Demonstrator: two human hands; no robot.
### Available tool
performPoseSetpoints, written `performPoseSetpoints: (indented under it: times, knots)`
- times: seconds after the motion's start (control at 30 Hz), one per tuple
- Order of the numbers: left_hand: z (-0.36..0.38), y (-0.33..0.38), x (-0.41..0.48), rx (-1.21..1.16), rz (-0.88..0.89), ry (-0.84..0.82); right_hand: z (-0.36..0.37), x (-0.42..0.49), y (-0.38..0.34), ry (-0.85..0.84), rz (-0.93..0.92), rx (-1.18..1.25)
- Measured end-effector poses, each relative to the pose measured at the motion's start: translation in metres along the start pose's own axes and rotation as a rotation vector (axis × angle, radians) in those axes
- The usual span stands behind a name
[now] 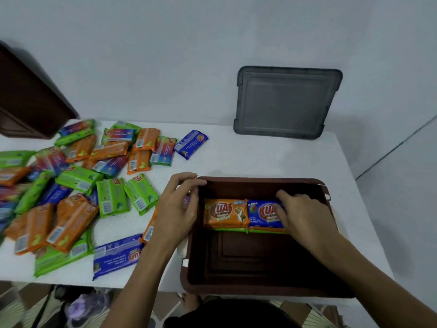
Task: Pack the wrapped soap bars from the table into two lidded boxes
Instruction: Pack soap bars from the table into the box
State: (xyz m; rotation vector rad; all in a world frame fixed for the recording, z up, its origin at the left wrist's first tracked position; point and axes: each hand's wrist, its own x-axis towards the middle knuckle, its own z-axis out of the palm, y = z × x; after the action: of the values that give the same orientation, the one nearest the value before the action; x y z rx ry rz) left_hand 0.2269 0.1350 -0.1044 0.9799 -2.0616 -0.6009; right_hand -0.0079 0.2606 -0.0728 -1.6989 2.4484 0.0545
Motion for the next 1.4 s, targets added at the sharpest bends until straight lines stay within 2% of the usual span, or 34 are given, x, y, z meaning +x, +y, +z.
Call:
performPoseSetpoints:
  times: [0.1,0.23,0.33,0.47,0.6,0.7,0.77,0.9,1.0,1.07,1.17,1.23,1.3,1.4]
  knots:
    - [-0.01,-0.018,0.006,0.015,-0.096,0.048,-0.032,0.015,-0.026,0.234,-0.162,0.034]
    - [-0.027,-0.054,0.031,0.104,-0.286,0.135,-0.048,0.07,-0.071,0.235,-0.31,0.344]
    - [-0.037,-0.091,0.055,0.218,-0.337,0.109,-0.037,0.127,-0.102,0.155,-0.385,0.318]
    - [-0.042,-0.136,0.094,0.392,-0.404,0.0,-0.014,0.201,-0.141,-0.032,-0.414,0.231]
    - [-0.038,-0.161,0.131,0.592,-0.442,-0.112,0.009,0.249,-0.168,-0.219,-0.391,0.121]
    - [-0.029,-0.172,0.152,0.784,-0.483,-0.255,0.02,0.272,-0.179,-0.341,-0.337,0.032]
    - [-0.022,-0.175,0.162,0.872,-0.496,-0.312,0.026,0.278,-0.182,-0.353,-0.327,-0.032]
    - [-0.017,-0.179,0.174,0.87,-0.512,-0.353,0.031,0.279,-0.181,-0.281,-0.358,-0.081]
    - [-0.022,-0.178,0.177,0.772,-0.528,-0.312,0.024,0.274,-0.167,-0.263,-0.403,0.005]
    - [-0.03,-0.17,0.174,0.602,-0.587,-0.261,0.015,0.267,-0.153,-0.191,-0.418,0.086]
    - [-0.044,-0.144,0.165,0.131,-0.68,-0.183,-0.005,0.253,-0.126,-0.009,-0.335,0.304]
    - [-0.051,-0.119,0.155,-0.241,-0.701,-0.137,-0.022,0.237,-0.104,0.029,-0.256,0.628]
    - [-0.054,-0.098,0.141,-0.476,-0.64,-0.111,-0.038,0.209,-0.084,0.036,-0.225,0.885]
    - [-0.055,-0.07,0.118,-0.577,-0.502,-0.063,-0.061,0.149,-0.058,0.071,-0.178,1.057]
